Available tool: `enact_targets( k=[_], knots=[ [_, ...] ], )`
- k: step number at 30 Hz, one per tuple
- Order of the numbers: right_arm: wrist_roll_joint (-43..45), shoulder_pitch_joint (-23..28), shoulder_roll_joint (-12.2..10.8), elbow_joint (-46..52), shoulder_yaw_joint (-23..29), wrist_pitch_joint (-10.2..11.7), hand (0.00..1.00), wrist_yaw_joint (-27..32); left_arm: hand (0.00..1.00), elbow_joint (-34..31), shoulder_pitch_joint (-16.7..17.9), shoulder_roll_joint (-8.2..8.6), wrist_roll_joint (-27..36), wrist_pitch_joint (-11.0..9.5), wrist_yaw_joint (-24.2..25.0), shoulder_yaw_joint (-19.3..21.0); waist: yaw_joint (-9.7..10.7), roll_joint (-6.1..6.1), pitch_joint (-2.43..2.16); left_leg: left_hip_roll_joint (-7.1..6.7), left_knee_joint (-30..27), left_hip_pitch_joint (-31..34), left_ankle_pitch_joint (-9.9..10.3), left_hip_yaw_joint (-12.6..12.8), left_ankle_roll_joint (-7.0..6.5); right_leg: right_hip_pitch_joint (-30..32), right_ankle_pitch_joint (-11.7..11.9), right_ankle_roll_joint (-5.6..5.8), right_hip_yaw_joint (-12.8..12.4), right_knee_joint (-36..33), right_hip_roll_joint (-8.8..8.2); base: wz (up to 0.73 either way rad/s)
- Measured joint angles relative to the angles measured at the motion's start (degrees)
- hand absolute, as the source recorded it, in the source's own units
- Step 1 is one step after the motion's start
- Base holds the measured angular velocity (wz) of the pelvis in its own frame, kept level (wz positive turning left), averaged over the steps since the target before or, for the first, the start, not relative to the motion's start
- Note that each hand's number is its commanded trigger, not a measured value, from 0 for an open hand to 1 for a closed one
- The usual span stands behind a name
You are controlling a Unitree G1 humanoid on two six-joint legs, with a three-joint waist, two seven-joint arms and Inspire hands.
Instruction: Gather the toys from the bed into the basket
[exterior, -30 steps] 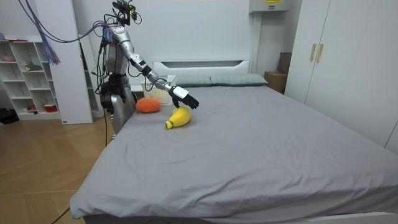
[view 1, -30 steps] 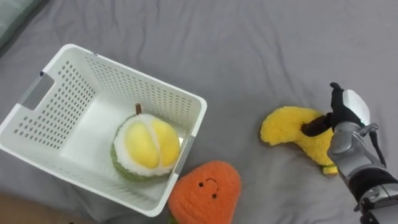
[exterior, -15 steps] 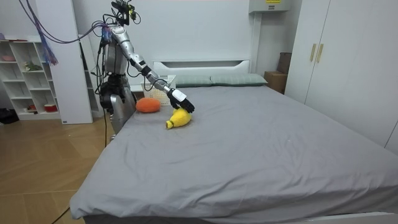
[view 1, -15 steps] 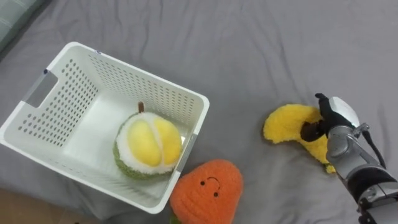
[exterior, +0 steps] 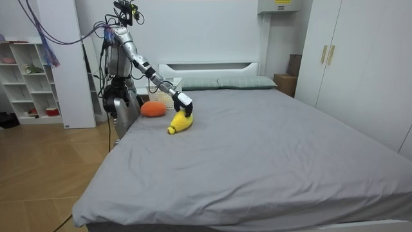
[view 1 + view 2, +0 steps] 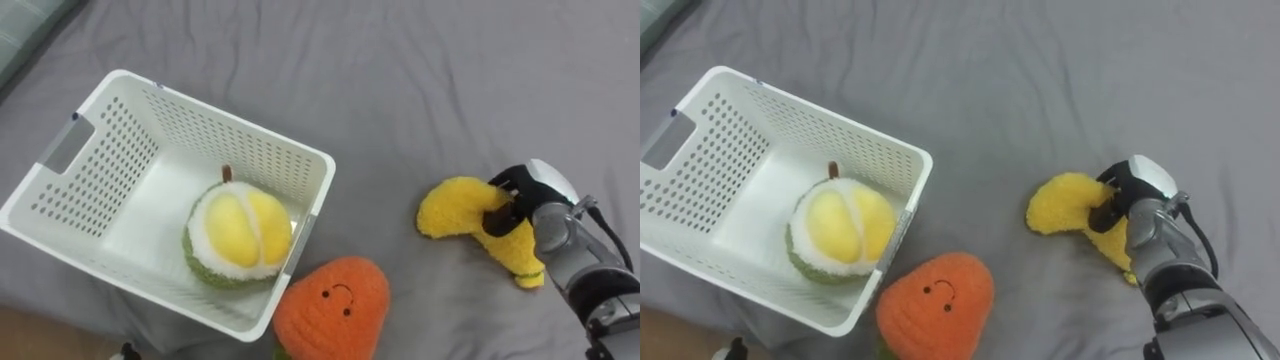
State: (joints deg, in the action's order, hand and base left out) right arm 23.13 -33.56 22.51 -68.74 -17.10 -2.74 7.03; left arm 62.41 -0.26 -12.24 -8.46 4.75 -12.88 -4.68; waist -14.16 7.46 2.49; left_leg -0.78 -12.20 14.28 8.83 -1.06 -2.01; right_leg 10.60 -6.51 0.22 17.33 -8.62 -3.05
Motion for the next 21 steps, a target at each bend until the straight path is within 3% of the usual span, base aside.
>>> enact_targets(
  k=[14, 21],
  knots=[
    [3.04, 0.61, -0.01, 0.36, -0.9, -0.57, 1.0, -2.92, 0.0, 0.02, 0.1, -0.38, 0.2, -0.12, 0.01, -0.02, -0.12, 0.21, -0.15, -0.01, -0.94, -0.05, 0.0, -0.01, 0.0, -0.36, 0.08, -0.12, 0.09, -0.26, -0.1, 0.0],
    [6.21, 1.23, 0.12, 9.54, -0.38, -1.13, 1.0, -2.64, 0.0, 1.03, 1.15, -0.6, 1.86, -0.45, -0.12, 0.03, 2.23, 0.8, -0.6, 0.07, -1.11, -1.29, 0.0, 0.09, -0.01, -1.23, 0.09, -0.15, -0.45, -1.02, -0.12, -0.02]
  ],
)
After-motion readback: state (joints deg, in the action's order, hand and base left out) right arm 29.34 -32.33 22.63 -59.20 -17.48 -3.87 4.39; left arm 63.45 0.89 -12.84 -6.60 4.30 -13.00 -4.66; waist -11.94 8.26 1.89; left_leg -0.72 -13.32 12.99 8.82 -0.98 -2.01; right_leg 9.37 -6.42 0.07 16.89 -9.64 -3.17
